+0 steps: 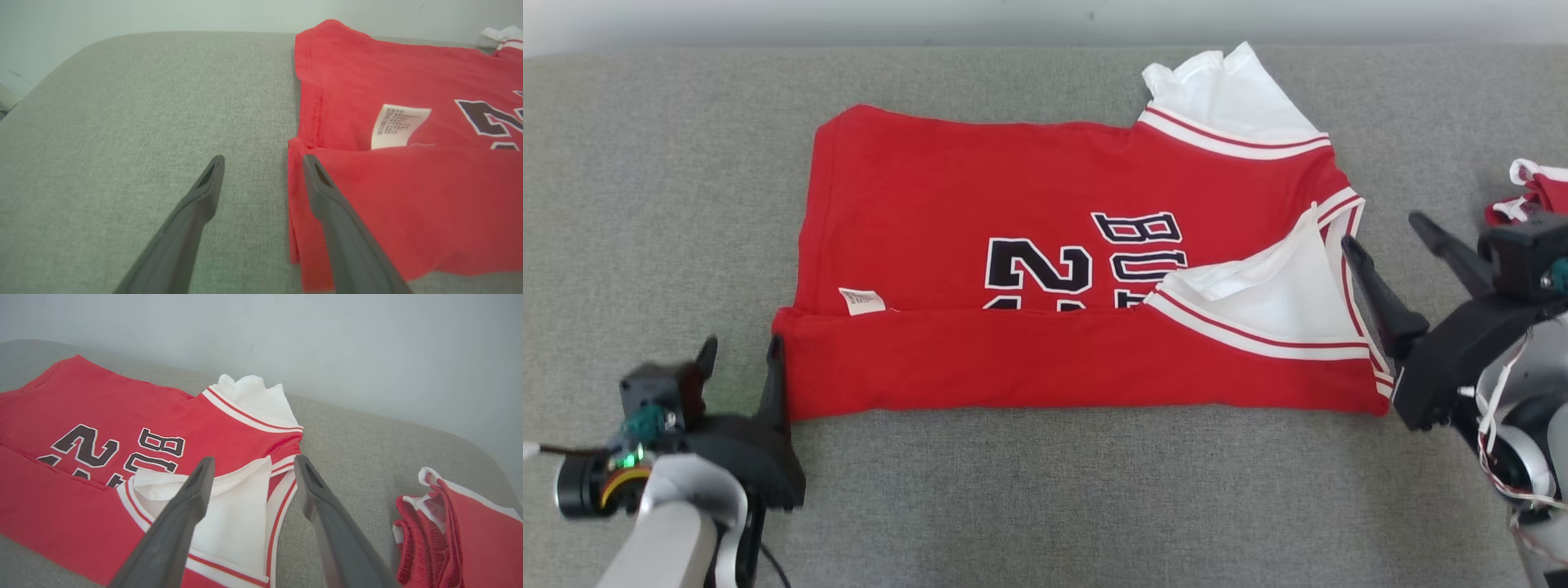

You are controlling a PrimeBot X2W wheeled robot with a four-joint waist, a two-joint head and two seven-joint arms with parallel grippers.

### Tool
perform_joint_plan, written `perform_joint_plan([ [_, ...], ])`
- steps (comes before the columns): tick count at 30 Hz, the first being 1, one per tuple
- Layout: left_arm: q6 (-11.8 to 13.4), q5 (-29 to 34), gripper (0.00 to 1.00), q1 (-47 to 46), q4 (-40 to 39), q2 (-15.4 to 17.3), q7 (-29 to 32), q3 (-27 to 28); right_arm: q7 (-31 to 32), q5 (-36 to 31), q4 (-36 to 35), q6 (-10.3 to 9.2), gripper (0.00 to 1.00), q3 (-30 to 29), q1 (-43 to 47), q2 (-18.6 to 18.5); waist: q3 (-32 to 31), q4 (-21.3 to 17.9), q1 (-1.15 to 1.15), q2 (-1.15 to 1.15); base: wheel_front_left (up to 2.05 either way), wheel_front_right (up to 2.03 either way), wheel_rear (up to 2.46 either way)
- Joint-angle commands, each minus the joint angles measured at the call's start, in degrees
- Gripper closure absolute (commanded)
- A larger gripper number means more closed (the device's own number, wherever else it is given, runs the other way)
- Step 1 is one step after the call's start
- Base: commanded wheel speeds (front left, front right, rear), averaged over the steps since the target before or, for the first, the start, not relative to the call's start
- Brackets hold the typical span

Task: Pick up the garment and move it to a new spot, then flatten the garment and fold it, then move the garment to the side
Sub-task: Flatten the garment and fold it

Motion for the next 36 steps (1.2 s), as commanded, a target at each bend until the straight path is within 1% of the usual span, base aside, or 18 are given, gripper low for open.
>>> perform_joint_plan([
  [1, 0.0, -0.2, 0.0, 1.8, 0.1, 0.2, -0.1, 0.0, 1.0, 0.6, -0.8, -0.12, 0.0, -0.6, 1.9, 0.7, -0.8, 0.1, 0.01, 0.0, 0.0, 0.0, 0.0],
  [6, 0.2, -1.4, 0.0, 5.6, -2.0, -0.1, 1.3, -0.7, 5.7, 0.2, -5.1, -0.12, 0.0, -3.9, 6.8, 1.4, -1.5, 0.2, 0.01, 0.0, 0.0, 0.0, 0.0],
  [9, 0.4, -2.2, 0.0, 6.3, -2.3, -0.5, 2.2, -0.9, 6.9, -0.2, -6.9, -0.12, 0.0, -5.5, 8.9, 2.1, -1.5, 0.0, 0.01, 0.0, 0.0, 0.0, 0.0],
  [12, 0.3, -2.5, 0.0, 5.4, -2.0, -0.8, 2.6, -0.9, 7.6, -0.5, -7.9, -0.12, 0.0, -5.9, 9.7, 3.0, -1.5, -0.3, 0.01, 0.0, 0.0, 0.0, 0.0],
  [16, 0.2, -3.5, 0.0, 4.6, -0.9, -1.0, 4.3, -1.0, 8.8, -0.6, -7.8, -0.12, 0.0, -5.8, 10.5, 4.3, -1.5, -1.0, 0.01, 0.0, 0.0, 0.0, 0.0],
  [22, -0.9, -6.2, 0.0, 5.5, 1.6, -1.2, 8.9, -1.3, 11.4, -1.9, -6.4, -0.12, 0.0, -6.7, 12.1, 6.1, -1.6, -1.8, 0.01, 0.0, 0.0, 0.0, 0.0],
  [23, -1.0, -6.4, 0.22, 5.8, 1.9, -1.3, 9.7, -1.6, 12.0, -2.2, -6.0, -0.12, 0.0, -7.1, 12.5, 6.8, -1.6, -2.0, 0.01, 0.0, 0.0, 0.0, 0.0],
  [25, -1.7, -6.9, 0.8, 6.1, 1.9, -1.5, 10.5, -2.0, 13.3, -2.7, -5.5, -0.12, 0.0, -7.7, 13.2, 7.8, -1.5, -2.1, 0.01, 0.0, 0.0, 0.0, 0.0],
  [26, -2.0, -7.3, 1.0, 6.2, 1.8, -1.6, 10.8, -2.2, 13.7, -3.3, -5.2, -0.12, 0.0, -7.9, 13.3, 8.1, -1.4, -2.2, 0.01, 0.0, 0.0, 0.0, 0.0],
  [29, -2.2, -7.8, 1.0, 6.3, 1.6, -1.6, 10.8, -2.1, 13.7, -4.4, -3.8, -0.12, 0.0, -8.7, 12.7, 10.1, -1.0, -2.3, 0.01, 0.0, 0.0, 0.0, 0.0],
  [31, -2.2, -7.8, 1.0, 6.3, 1.6, -1.4, 10.6, -2.1, 13.4, -4.8, -3.2, -0.12, 0.0, -9.0, 12.3, 10.5, -0.8, -2.4, 0.01, 0.0, 0.0, 0.0, 0.0],
  [36, -2.1, -7.3, 1.0, 5.8, 1.5, -1.4, 9.8, -2.3, 12.5, -7.2, 1.6, -0.12, 0.0, -9.8, 9.7, 13.5, 0.0, -2.2, 0.01, 0.0, 0.0, 0.0, 0.0],
])
